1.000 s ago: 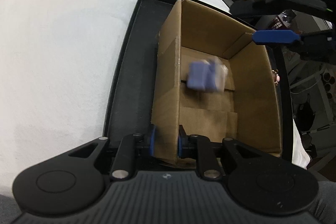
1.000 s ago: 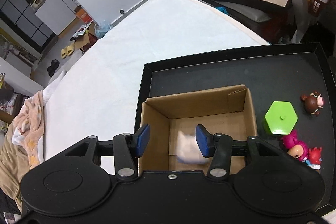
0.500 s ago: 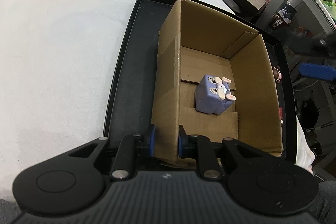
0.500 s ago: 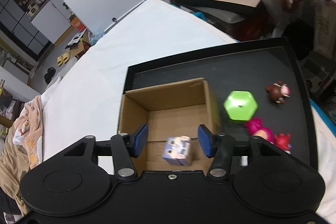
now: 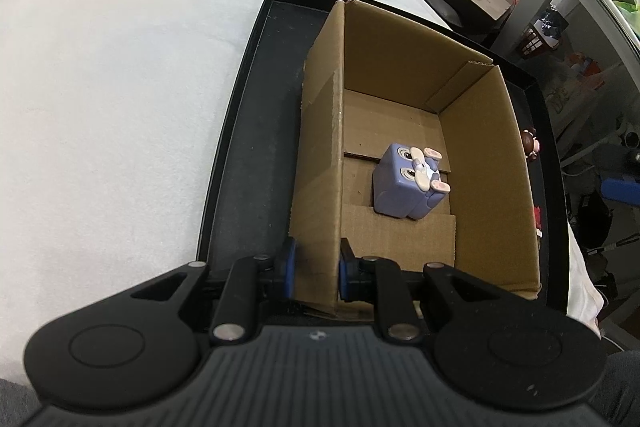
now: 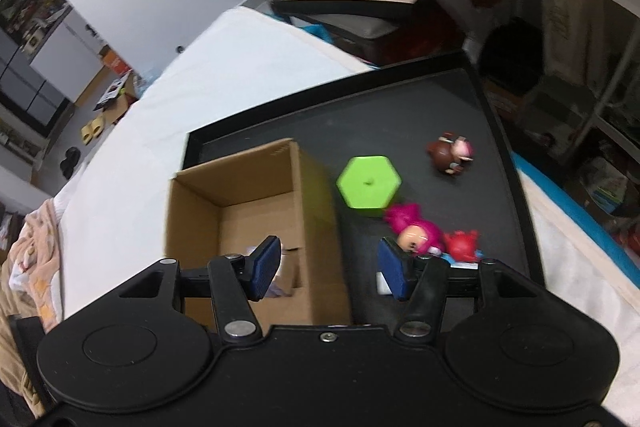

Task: Organize rigid objects
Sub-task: 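Move the right tool back over the white plug charger, then close the right gripper on the white plug charger and lift it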

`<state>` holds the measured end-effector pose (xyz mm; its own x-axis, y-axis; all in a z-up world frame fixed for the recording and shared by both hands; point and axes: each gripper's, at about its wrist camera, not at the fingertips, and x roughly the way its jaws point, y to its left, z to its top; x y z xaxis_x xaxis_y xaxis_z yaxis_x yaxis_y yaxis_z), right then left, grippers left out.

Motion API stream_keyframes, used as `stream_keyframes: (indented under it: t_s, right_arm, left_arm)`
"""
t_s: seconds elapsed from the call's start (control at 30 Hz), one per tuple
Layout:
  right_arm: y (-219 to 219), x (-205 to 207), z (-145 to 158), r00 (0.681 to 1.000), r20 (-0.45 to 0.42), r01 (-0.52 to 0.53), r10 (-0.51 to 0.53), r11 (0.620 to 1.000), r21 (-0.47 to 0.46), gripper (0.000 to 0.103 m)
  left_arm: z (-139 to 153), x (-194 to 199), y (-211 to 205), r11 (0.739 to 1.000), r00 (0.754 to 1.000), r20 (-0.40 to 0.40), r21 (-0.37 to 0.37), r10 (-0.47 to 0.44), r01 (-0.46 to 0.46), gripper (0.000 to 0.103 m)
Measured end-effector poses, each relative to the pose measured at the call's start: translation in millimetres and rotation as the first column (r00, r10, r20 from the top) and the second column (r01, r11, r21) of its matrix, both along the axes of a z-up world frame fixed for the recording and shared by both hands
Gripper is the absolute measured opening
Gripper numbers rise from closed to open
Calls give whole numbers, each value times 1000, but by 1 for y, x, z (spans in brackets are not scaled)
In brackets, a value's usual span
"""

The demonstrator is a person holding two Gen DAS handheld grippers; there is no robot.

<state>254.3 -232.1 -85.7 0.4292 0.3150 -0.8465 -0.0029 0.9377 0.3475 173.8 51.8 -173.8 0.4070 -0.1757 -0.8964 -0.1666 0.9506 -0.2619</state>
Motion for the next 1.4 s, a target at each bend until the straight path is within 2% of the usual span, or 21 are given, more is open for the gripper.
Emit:
stream_keyframes:
  t_s: [0.2,0.4,0.67,0.9,1.13,1.27,1.4]
  right_arm:
    - [-22,-1,-22,998,-40,49,-49,999,-10,55]
    - [-32,-4,-48,993,-79,82,-83,997,-8,65]
    - [-42,-8,-81,981,-112,165,-158,985,55,65]
    - [-43,-8,-97,978,-134,173,-157,978,113,65]
    - [-42,0,-123,951,-254,228,-174,953,200,65]
    - [-43,6,-131,943,-275,249,-186,945,214,65]
    - [-41,10,-136,939,-275,262,-205,946,190,65]
  left_arm:
    - [0,1,-1,1000,1000,-4,9,0,0,18]
    - [0,3,-5,1000,1000,-7,25,-7,7,18]
    - [-2,3,-7,999,1000,-7,37,-10,10,18]
    - [-3,3,-7,999,1000,-6,33,-9,10,18]
    - [-4,1,-6,1000,1000,-2,27,-10,10,19]
    - [-4,2,-4,1000,1000,-3,21,-14,14,19]
    - [-4,3,-3,1000,1000,-3,19,-17,17,19]
